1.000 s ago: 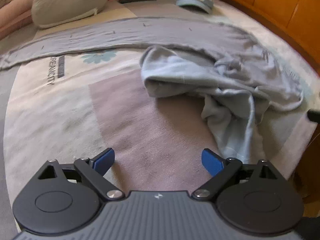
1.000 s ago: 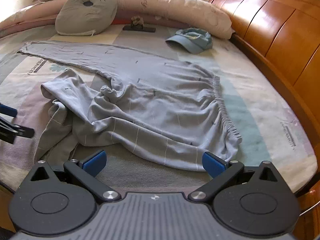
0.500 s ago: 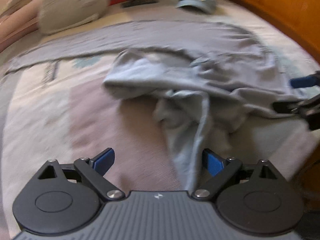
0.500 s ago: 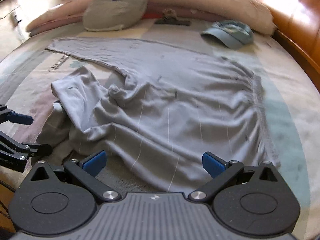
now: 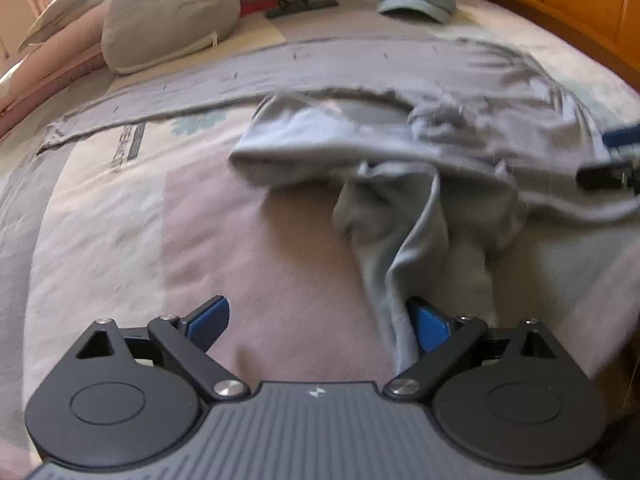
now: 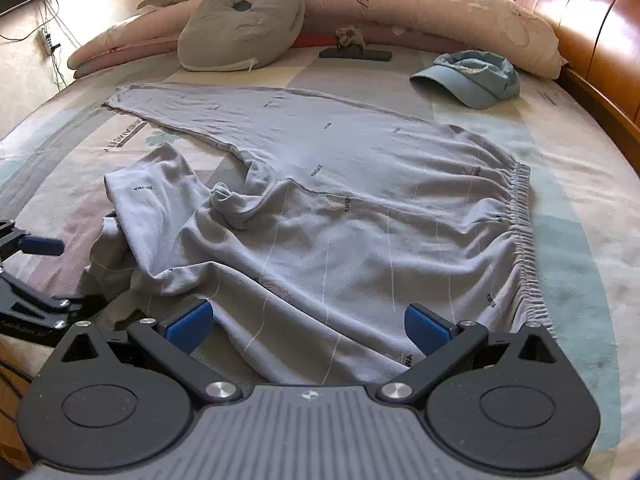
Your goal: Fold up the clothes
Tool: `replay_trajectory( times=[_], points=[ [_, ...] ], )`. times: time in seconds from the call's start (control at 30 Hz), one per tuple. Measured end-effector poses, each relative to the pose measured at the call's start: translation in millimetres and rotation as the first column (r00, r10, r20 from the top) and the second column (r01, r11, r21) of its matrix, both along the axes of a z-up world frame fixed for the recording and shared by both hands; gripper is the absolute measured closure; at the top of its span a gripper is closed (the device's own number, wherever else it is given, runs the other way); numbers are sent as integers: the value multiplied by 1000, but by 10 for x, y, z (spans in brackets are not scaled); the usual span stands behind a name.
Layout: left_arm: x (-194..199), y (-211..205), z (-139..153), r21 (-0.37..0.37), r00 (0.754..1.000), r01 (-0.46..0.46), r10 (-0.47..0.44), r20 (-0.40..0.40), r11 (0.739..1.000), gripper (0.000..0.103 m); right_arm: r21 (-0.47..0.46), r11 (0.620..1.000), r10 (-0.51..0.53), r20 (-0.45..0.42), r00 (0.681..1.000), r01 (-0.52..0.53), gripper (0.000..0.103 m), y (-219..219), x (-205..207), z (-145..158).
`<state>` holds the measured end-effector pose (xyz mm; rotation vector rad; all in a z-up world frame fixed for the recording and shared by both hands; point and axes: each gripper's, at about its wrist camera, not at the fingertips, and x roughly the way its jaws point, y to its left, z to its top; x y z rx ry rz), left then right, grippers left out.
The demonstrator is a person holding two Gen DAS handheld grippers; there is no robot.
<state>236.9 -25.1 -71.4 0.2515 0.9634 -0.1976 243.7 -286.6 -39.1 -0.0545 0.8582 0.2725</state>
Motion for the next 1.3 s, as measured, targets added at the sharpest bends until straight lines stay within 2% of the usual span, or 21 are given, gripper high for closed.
replay_trajectory(
  times=[0.1,0.2,0.33,0.5,0.6,0.8,1.13,1.23,1.3],
  points=[
    [-32,103,12,-16,1000,14,-14,-7,1000,7,-13,1000,-15,-12,1000,15,0,-12,-31,-26],
    [45,26,-30,-46,999,34,-33,21,998,8,-6,999,-48,-30,998,48,0,9,-16,-64],
    [85,2,-47,-20,997,15,-13,81,1000,7,15,997,-70,-17,997,71,0,135,-15,5],
    [67,338,49,15,988,-83,80,135,996,9,-50,996,-67,39,997,69,0,324,-109,116],
    [118,486,57,-48,989,-68,73,127,997,9,-55,995,-87,31,996,88,0,417,-116,115],
    [120,791,102,-50,983,-114,120,138,992,9,-54,995,-84,46,995,87,0,707,-161,170],
    [102,1706,112,-6,945,-288,285,161,958,9,-81,994,-62,62,996,67,0,1163,-168,227],
    [154,1889,105,-17,939,-310,308,155,951,9,-93,994,-47,68,997,53,0,1283,-165,247],
    [163,1926,94,-41,946,-286,289,148,957,10,-101,994,-39,69,997,45,0,1348,-167,254]
  ],
)
